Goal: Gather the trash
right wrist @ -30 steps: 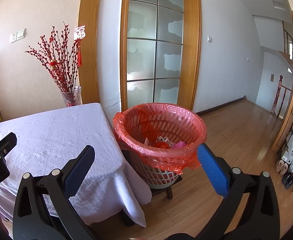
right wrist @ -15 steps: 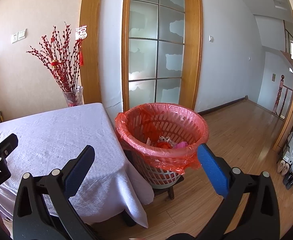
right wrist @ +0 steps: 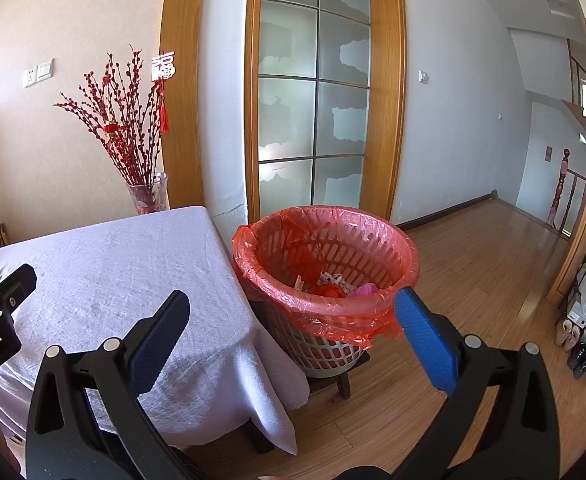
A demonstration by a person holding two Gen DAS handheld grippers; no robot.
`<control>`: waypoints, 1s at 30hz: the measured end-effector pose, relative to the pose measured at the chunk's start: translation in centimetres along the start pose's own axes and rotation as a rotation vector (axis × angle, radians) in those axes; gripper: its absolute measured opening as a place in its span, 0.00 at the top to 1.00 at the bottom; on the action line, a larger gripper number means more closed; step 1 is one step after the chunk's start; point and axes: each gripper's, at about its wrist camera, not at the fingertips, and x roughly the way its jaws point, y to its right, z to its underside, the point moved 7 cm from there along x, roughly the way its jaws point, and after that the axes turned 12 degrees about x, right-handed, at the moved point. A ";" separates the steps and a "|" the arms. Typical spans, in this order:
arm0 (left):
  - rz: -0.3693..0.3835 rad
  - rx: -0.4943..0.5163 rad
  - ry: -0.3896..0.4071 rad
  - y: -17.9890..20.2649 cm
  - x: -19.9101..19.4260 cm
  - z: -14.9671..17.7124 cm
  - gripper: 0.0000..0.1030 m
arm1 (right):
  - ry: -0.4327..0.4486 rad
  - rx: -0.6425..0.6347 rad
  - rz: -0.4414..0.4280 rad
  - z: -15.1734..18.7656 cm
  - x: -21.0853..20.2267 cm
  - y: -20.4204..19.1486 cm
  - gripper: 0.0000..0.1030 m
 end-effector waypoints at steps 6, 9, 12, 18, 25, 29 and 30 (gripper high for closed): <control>0.000 0.000 -0.001 0.0 0.0 0.0 0.04 | -0.001 0.000 -0.001 0.0 0.0 0.0 0.02; 0.000 -0.001 -0.003 0.0 0.0 0.0 0.04 | -0.002 0.001 -0.001 0.0 0.0 0.0 0.02; 0.001 0.000 -0.004 0.0 0.0 0.0 0.04 | -0.003 0.001 -0.002 0.1 0.0 0.1 0.02; 0.002 -0.003 -0.009 0.0 0.2 0.0 0.04 | -0.004 0.002 -0.001 0.2 0.1 0.0 0.02; 0.007 -0.004 -0.015 -0.1 0.4 0.1 0.04 | -0.007 0.000 -0.005 0.3 0.1 0.0 0.02; 0.006 -0.003 -0.019 0.0 0.5 0.2 0.04 | -0.010 -0.001 -0.005 0.5 0.3 0.0 0.02; 0.006 -0.003 -0.020 0.0 0.5 0.2 0.04 | -0.010 -0.001 -0.005 0.5 0.3 0.0 0.02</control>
